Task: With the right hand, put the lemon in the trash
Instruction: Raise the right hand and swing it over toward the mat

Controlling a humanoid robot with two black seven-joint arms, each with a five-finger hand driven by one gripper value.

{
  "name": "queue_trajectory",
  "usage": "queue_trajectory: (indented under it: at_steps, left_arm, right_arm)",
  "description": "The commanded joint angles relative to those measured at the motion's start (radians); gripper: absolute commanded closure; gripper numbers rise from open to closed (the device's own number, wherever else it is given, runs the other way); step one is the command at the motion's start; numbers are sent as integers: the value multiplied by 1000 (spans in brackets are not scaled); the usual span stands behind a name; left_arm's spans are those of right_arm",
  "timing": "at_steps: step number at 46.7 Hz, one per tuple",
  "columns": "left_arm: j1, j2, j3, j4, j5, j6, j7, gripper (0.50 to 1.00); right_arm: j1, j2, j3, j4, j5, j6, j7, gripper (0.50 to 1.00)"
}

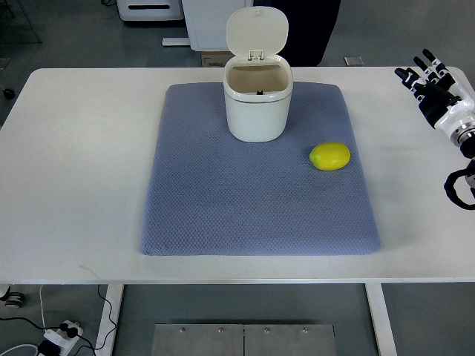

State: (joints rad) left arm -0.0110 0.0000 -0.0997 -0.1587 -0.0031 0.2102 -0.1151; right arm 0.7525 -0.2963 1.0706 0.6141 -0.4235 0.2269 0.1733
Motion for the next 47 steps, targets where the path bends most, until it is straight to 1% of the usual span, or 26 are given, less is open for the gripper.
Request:
queue_trajectory:
  at_steps: [1,14,21,32,39,43,47]
  left_arm:
    - [0,0,0,1,0,0,0,500]
    - [0,0,0,1,0,0,0,500]
    - [0,0,0,-1,0,0,0,500]
    - [0,0,0,1,0,0,0,500]
    - [0,0,0,1,0,2,0,500]
    - [0,0,0,1,0,0,0,500]
    - [0,0,0,1,0,0,0,500]
  right_arm:
    - [1,-13,-20,3,0,2,0,500]
    - [24,-93,-142,9,0,2,0,500]
    - [80,-145,-219,9,8,0,2,500]
    - [143,-193,-345,16,101,6,14,500]
    - [225,-239,-527,18,101,6,38,500]
    - [292,-279,-679,18,103,6,43,500]
    - [361,-297,-839,18,103,6,43,500]
